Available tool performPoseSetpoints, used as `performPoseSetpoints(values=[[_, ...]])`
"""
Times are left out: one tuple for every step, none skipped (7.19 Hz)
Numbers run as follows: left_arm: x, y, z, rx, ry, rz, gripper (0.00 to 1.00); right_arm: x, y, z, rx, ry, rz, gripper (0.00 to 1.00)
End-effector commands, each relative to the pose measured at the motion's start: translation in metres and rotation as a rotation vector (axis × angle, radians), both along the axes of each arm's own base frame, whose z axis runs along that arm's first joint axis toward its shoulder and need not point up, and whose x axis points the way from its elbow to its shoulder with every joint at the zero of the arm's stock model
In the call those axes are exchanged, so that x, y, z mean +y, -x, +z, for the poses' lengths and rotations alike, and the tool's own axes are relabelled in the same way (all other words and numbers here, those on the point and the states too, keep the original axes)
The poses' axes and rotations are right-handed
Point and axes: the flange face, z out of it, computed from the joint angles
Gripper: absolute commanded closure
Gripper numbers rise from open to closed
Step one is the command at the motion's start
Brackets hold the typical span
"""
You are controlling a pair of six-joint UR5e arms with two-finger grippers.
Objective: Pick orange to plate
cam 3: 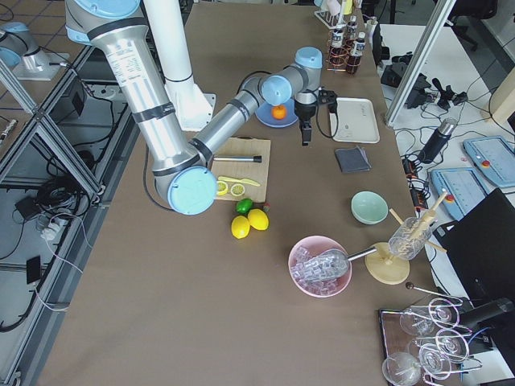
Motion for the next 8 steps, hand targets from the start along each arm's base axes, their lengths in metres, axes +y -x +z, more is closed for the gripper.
performPoseSetpoints(values=[[0.001,0.024,-0.029,-0.174,0.034,0.072,0.02,-0.012,-0.148,0.128,0.037,-0.026,-0.098,0.00],[-0.018,0.046,-0.064,-0.201,0.037,0.075,0.02,-0.011,-0.202,0.168,-0.002,-0.010,-0.096,0.00],[-0.022,0.050,-0.063,-0.198,0.058,0.078,0.02,-0.011,-0.227,0.190,-0.032,0.029,-0.063,0.00],[-0.022,0.050,-0.052,-0.188,0.077,0.081,0.02,0.001,-0.241,0.223,-0.035,0.082,-0.040,0.00],[-0.020,0.049,-0.043,-0.185,0.085,0.083,0.02,0.027,-0.257,0.250,-0.043,0.131,-0.008,0.00],[-0.019,0.047,-0.043,-0.158,0.088,0.087,0.02,0.056,-0.276,0.267,-0.048,0.156,0.029,0.00],[-0.016,0.046,-0.039,-0.128,0.098,0.091,0.02,0.079,-0.293,0.280,-0.050,0.126,0.060,0.00],[-0.015,0.046,-0.039,-0.128,0.099,0.089,0.02,0.085,-0.294,0.285,-0.051,0.121,0.071,0.00]])
